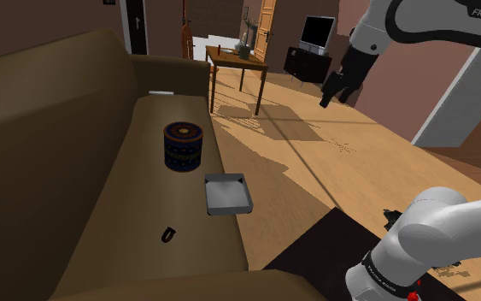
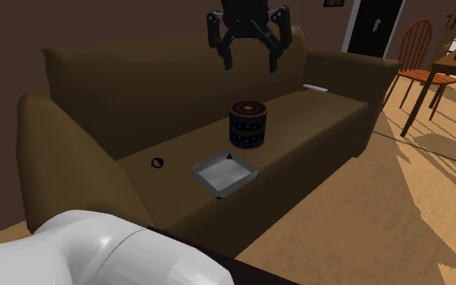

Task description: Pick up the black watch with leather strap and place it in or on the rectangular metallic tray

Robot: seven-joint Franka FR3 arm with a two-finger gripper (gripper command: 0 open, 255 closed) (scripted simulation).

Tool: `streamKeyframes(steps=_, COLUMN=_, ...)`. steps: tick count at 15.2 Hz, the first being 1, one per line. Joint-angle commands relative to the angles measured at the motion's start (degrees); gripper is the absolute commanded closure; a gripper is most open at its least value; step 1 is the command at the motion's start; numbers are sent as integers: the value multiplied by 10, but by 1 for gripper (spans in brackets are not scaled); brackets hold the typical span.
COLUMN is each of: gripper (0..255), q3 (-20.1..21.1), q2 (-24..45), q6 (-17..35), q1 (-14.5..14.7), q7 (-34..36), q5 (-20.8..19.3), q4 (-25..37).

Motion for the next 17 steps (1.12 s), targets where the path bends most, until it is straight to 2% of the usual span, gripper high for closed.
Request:
streamKeyframes(steps=1, gripper=0, q3=0, q2=0, q6=0, q1=0, q7=0, q5=0, q4=0)
streamKeyframes(steps=9, gripper=0, q3=82, q2=14, q6=103, q1=17, q7=111, q5=35, q4=-94)
streamKeyframes(steps=17, gripper=0, q3=174, q2=88, q6=216, q1=29, q7=228, q5=61, q4=-139)
